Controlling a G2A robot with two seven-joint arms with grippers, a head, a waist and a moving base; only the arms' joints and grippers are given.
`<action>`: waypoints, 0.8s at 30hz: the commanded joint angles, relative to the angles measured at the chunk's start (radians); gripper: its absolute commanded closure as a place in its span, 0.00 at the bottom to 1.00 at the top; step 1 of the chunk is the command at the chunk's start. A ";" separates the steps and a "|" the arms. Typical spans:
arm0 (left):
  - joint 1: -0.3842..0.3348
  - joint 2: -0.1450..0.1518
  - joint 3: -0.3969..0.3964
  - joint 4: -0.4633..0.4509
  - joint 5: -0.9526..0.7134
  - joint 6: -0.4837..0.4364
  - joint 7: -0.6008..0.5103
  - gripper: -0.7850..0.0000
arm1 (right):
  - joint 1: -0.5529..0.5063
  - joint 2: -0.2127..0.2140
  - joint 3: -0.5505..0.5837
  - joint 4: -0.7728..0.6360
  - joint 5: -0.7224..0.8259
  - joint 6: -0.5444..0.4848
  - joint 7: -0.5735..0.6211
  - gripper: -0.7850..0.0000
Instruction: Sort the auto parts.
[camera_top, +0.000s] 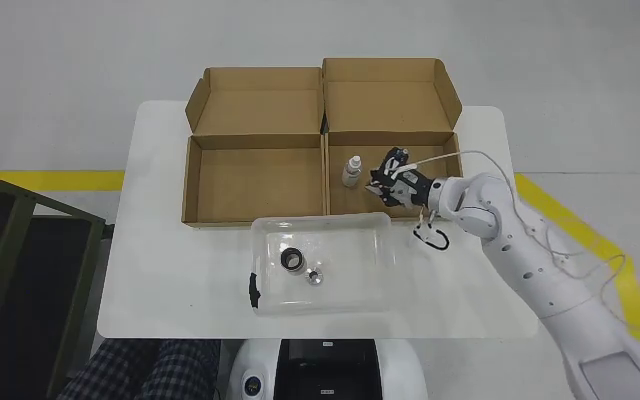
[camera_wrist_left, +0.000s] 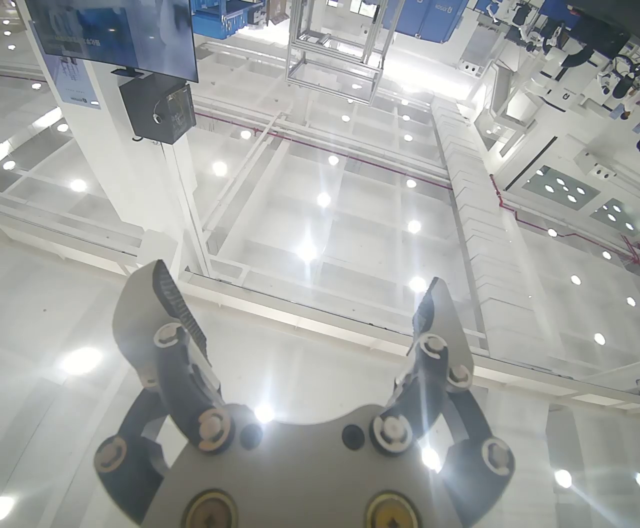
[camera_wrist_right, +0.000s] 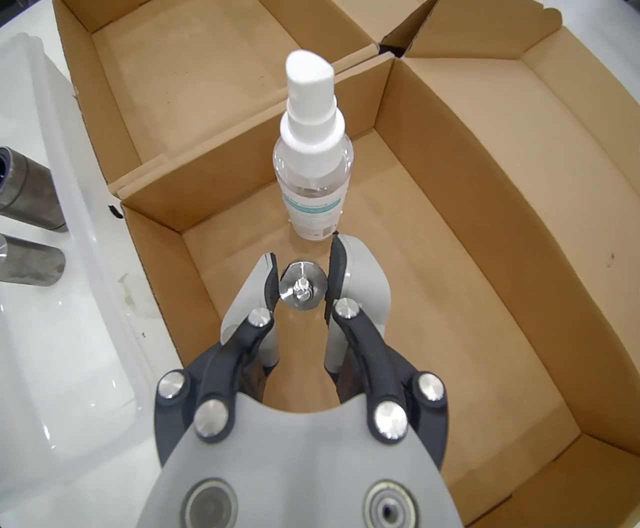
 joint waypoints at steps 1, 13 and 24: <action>0.000 0.000 0.000 0.000 0.000 0.000 0.000 0.00 | 0.012 -0.006 -0.010 0.019 -0.004 0.003 0.001 1.00; 0.000 0.000 0.000 0.000 0.000 0.000 0.000 0.00 | 0.068 -0.040 -0.061 0.071 -0.085 0.042 0.030 0.77; 0.000 0.000 0.000 0.000 0.000 0.000 0.000 0.00 | 0.087 -0.059 -0.057 0.068 -0.056 0.025 0.016 0.01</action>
